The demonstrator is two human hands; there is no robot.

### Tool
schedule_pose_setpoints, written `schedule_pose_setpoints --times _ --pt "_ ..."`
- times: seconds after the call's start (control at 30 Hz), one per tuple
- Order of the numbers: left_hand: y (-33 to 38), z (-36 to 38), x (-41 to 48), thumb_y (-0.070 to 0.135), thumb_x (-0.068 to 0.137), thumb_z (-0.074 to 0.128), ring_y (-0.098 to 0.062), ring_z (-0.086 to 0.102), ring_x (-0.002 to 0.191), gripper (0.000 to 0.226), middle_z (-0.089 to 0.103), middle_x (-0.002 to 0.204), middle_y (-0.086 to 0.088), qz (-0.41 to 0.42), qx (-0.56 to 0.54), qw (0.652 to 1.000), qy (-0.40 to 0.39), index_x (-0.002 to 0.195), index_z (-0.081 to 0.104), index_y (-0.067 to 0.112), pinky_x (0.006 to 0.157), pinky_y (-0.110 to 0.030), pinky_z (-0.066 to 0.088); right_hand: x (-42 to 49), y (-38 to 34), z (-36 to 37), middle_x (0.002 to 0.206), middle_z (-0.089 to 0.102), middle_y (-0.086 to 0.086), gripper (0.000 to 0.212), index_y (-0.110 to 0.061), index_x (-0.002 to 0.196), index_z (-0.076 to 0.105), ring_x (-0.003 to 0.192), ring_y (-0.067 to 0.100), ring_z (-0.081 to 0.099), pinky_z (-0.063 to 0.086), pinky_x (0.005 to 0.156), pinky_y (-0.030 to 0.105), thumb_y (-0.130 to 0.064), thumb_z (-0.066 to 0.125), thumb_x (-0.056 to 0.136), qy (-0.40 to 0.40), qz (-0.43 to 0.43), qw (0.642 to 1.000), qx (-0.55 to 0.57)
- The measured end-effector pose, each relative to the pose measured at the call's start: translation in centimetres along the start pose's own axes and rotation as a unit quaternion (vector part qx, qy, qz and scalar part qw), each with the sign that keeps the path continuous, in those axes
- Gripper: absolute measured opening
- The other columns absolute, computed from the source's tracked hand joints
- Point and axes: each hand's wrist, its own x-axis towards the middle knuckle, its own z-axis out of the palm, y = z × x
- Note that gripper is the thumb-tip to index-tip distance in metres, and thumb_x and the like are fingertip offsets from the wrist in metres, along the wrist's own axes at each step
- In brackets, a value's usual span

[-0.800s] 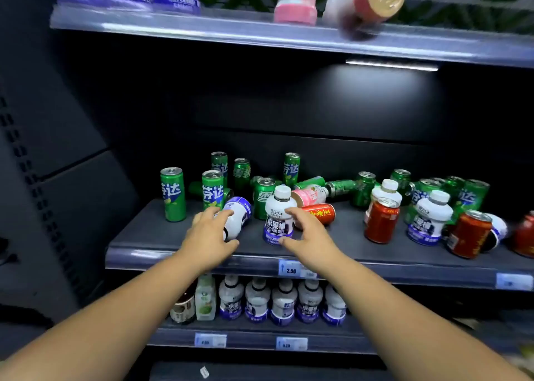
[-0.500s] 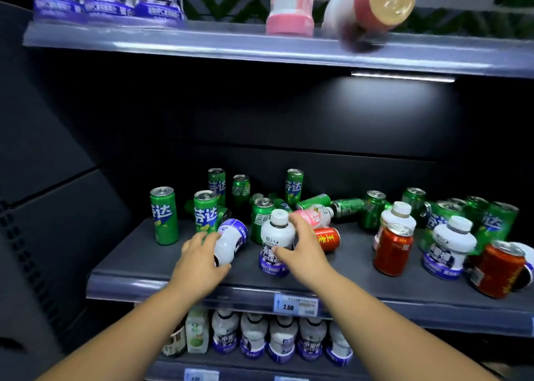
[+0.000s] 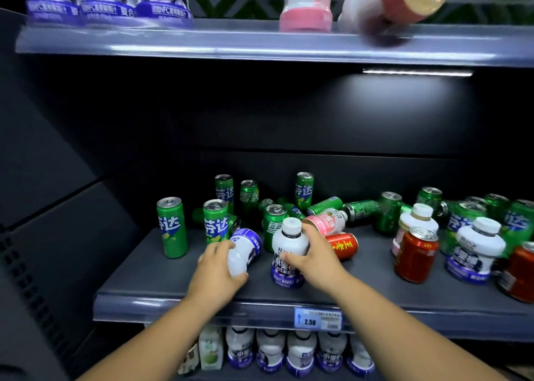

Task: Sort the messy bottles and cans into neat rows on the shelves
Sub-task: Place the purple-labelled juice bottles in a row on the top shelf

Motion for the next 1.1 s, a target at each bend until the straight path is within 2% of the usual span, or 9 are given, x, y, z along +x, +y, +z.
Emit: schedule_pose_setpoints --times 0.2,0.27,0.4,0.53,0.6,0.7,0.83,1.0,1.1 --pt "-0.9 -3.5 1.5 0.04 0.059 0.074 -0.019 0.056 0.105 0.062 0.047 0.119 0.011 0.057 -0.003 0.997 -0.046 0.118 0.053 0.034 0.085 -0.033 0.049 -0.8 -1.3 1.0 0.119 0.063 -0.005 0.068 -0.036 0.123 0.055 0.11 0.015 0.061 0.051 0.101 0.042 -0.045 0.084 0.063 0.003 0.003 1.0 -0.005" --pt "-0.6 -5.2 1.8 0.046 0.055 0.071 -0.016 0.056 0.106 0.073 0.047 0.124 0.011 0.079 0.014 0.996 -0.045 0.124 0.05 0.036 0.087 -0.033 0.05 -1.2 -1.8 1.4 0.119 0.064 -0.007 0.067 -0.035 0.123 0.055 0.111 0.014 0.062 0.052 0.1 0.041 -0.039 0.087 0.064 -0.001 0.005 1.0 0.004" --pt "0.0 -7.9 2.3 0.051 0.05 0.073 -0.017 0.056 0.112 0.097 0.039 0.136 0.012 0.114 0.027 0.992 -0.052 0.139 0.035 0.04 0.092 -0.037 0.051 -1.7 -2.7 2.2 0.123 0.063 -0.006 0.068 -0.041 0.121 0.052 0.113 0.014 0.06 0.052 0.1 0.042 -0.042 0.086 0.062 -0.013 0.012 1.0 0.009" --pt "-0.4 -8.3 2.5 0.049 0.05 0.073 -0.014 0.052 0.115 0.099 0.036 0.139 0.011 0.144 -0.012 0.988 -0.059 0.139 0.032 0.04 0.096 -0.035 0.048 -2.3 -3.7 3.2 0.125 0.062 -0.008 0.064 -0.039 0.124 0.05 0.113 0.008 0.06 0.051 0.101 0.036 -0.028 0.087 0.073 -0.031 0.012 0.999 0.016" --pt "-1.0 -7.7 2.2 0.045 0.052 0.077 -0.011 0.054 0.109 0.088 0.045 0.131 0.012 0.133 -0.067 0.987 -0.062 0.131 0.039 0.041 0.093 -0.031 0.047 -2.6 -4.0 3.8 0.126 0.062 -0.009 0.064 -0.038 0.126 0.049 0.112 0.004 0.06 0.05 0.101 0.032 -0.026 0.086 0.075 -0.037 0.01 0.999 0.019" --pt "-2.7 -5.7 1.4 0.044 0.049 0.075 -0.01 0.064 0.096 0.068 0.063 0.11 0.013 0.086 -0.181 0.978 -0.058 0.109 0.045 0.046 0.082 -0.027 0.05 -2.8 -4.1 4.8 0.127 0.063 -0.011 0.068 -0.037 0.132 0.05 0.115 0.005 0.061 0.05 0.104 0.036 -0.027 0.084 0.075 -0.027 0.005 0.999 0.027" --pt "-4.4 -3.8 0.8 0.026 0.056 0.081 -0.001 0.065 0.1 0.088 0.067 0.115 0.012 0.073 -0.227 0.969 -0.065 0.126 0.036 0.053 0.082 -0.017 0.047 -3.0 -3.8 6.1 0.127 0.063 -0.015 0.065 -0.052 0.126 0.048 0.115 0.003 0.061 0.05 0.104 0.04 -0.032 0.081 0.073 -0.01 0.001 0.999 0.043" --pt "-4.8 -3.3 1.4 0.026 0.057 0.081 -0.003 0.064 0.102 0.091 0.067 0.118 0.012 0.075 -0.236 0.967 -0.065 0.129 0.034 0.057 0.084 -0.02 0.048 -2.9 -4.0 6.2 0.128 0.062 -0.016 0.065 -0.062 0.12 0.046 0.117 0.002 0.06 0.049 0.105 0.04 -0.039 0.079 0.07 -0.008 0.008 0.999 0.043" --pt "-4.9 -3.1 1.2 0.023 0.06 0.081 0.0 0.063 0.107 0.091 0.064 0.12 0.017 0.081 -0.244 0.965 -0.054 0.123 0.033 0.066 0.089 -0.021 0.048 -3.3 -4.0 6.3 0.132 0.06 -0.016 0.069 -0.06 0.125 0.046 0.12 0.003 0.059 0.049 0.106 0.039 -0.035 0.081 0.071 -0.006 0.007 0.999 0.054"
